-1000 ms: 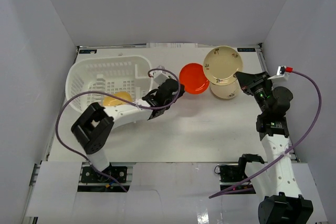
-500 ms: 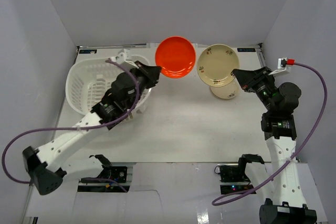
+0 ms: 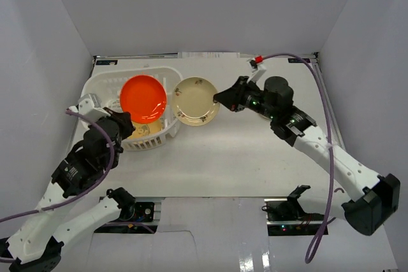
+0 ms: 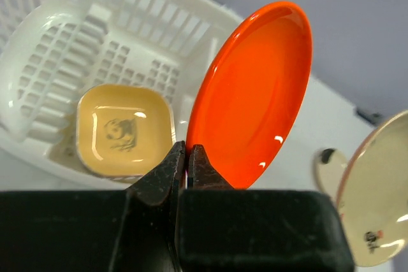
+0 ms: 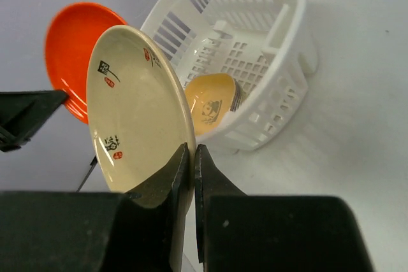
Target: Place the plates into the plastic bin on the countertop
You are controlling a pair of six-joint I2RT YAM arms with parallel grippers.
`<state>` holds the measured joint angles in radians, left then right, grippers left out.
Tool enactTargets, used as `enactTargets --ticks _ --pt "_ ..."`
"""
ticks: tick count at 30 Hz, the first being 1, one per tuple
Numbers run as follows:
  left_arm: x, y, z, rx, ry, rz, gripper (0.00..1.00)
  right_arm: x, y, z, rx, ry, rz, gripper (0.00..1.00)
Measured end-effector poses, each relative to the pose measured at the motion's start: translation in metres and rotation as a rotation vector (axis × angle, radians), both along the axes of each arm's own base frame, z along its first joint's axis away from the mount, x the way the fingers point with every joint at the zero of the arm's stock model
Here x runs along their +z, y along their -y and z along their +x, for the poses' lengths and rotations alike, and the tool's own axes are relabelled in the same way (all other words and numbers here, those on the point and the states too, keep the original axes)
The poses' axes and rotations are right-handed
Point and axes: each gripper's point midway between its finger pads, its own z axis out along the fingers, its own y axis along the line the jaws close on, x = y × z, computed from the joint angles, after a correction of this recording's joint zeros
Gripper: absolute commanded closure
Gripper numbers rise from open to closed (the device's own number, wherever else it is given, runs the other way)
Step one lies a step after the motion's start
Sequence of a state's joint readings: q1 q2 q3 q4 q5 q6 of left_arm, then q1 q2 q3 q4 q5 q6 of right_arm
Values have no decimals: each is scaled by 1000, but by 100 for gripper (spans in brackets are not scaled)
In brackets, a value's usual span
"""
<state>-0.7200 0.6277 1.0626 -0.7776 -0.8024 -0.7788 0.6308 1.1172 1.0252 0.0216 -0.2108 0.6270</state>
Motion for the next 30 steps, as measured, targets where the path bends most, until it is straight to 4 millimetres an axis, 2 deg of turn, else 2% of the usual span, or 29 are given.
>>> enactTargets --ticks 3,6,8,11,15,19,22,26,30 --pt "-33 3 4 2 -106 96 100 4 -43 3 56 24 -36 92" --pt "-50 10 14 1 -169 168 100 -1 -67 4 79 39 -63 92" --pt "-57 12 21 6 -198 207 100 -6 -73 8 75 39 -78 92" --pt "-65 4 36 36 -221 230 100 -9 -75 17 48 47 -94 92" --pt "-90 -28 55 109 -271 205 100 -12 -75 28 12 54 -112 92" --pt "-125 -53 60 123 -358 173 100 -13 -80 43 -19 71 -139 92" --pt "-140 -55 67 71 -408 127 100 -13 -92 57 -22 74 -162 92" --pt "-163 -52 73 -4 -472 65 100 -13 -121 79 -22 88 -196 92" --pt "-180 -50 66 -40 -518 51 100 -32 -145 88 -7 76 -249 92"
